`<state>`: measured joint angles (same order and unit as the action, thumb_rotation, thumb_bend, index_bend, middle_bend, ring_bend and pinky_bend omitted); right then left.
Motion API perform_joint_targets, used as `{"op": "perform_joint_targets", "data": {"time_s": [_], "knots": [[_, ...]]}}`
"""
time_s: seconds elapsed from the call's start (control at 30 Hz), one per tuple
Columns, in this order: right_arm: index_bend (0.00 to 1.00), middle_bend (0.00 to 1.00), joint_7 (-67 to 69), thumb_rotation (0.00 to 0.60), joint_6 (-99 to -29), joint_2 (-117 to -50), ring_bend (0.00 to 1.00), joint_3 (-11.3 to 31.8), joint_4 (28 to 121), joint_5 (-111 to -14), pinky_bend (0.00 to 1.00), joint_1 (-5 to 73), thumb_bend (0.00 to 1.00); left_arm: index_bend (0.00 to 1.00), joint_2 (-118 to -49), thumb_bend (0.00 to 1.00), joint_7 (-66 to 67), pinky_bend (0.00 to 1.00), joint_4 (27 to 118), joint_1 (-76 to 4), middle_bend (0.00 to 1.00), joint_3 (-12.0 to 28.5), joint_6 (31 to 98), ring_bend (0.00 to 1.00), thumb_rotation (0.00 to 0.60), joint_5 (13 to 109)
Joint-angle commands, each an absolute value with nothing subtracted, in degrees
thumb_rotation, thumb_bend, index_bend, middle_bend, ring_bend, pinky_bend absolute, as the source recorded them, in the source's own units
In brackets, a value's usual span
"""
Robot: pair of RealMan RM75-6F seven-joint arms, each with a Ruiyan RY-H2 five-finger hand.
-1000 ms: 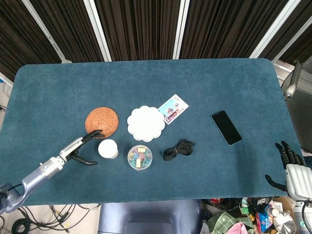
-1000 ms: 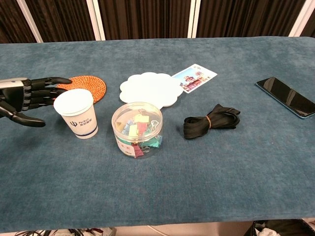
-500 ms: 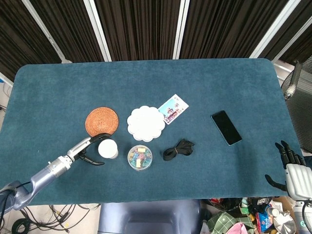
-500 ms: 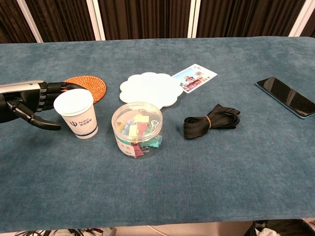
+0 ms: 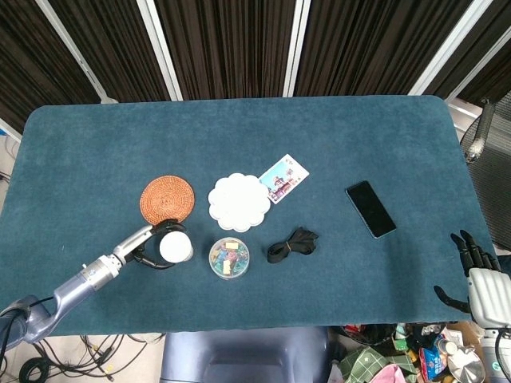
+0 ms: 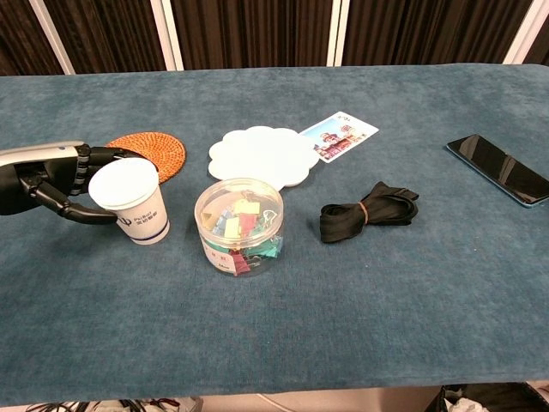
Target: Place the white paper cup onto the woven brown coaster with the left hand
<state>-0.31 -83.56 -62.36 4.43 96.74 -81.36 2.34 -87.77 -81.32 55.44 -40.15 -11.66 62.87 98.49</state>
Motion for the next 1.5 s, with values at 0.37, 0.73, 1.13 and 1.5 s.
{"op": "perform_joint_targets", "data": {"time_s": [0.37,0.73,1.13,1.5], "knots": [[0.0,0.0,-0.4,0.6,-83.5,-62.3,0.13,4.4,96.8,-81.3,0.16,2.3,0.13,0.28,-84.0,0.31,-80.6,0.01,59.1,-40.4,0.32,-10.1,65.1,0.0,0.6,97.6],[0.0,0.0,-0.7,0.6,-83.4,-62.4,0.13,4.4,97.0,-81.1,0.16,2.3,0.13,0.27,-81.1,0.31,-83.1,0.01,58.4,-42.9,0.32,-5.7,59.8,0.0,0.6,92.1],[0.0,0.0,-1.0,0.6,-83.4,-62.5,0.13,4.5,97.0,-80.7,0.16,2.3,0.13,0.26,-83.9,0.31,-86.2,0.01,51.0,-45.5,0.31,-3.7,50.9,0.0,0.6,88.9],[0.0,0.0,-0.8,0.6,-83.2,-62.4,0.13,4.5,97.0,-80.6,0.16,2.4,0.13,0.26,-86.9,0.3,-88.4,0.01,46.1,-46.0,0.3,-4.3,47.6,0.0,0.6,89.4]]}}
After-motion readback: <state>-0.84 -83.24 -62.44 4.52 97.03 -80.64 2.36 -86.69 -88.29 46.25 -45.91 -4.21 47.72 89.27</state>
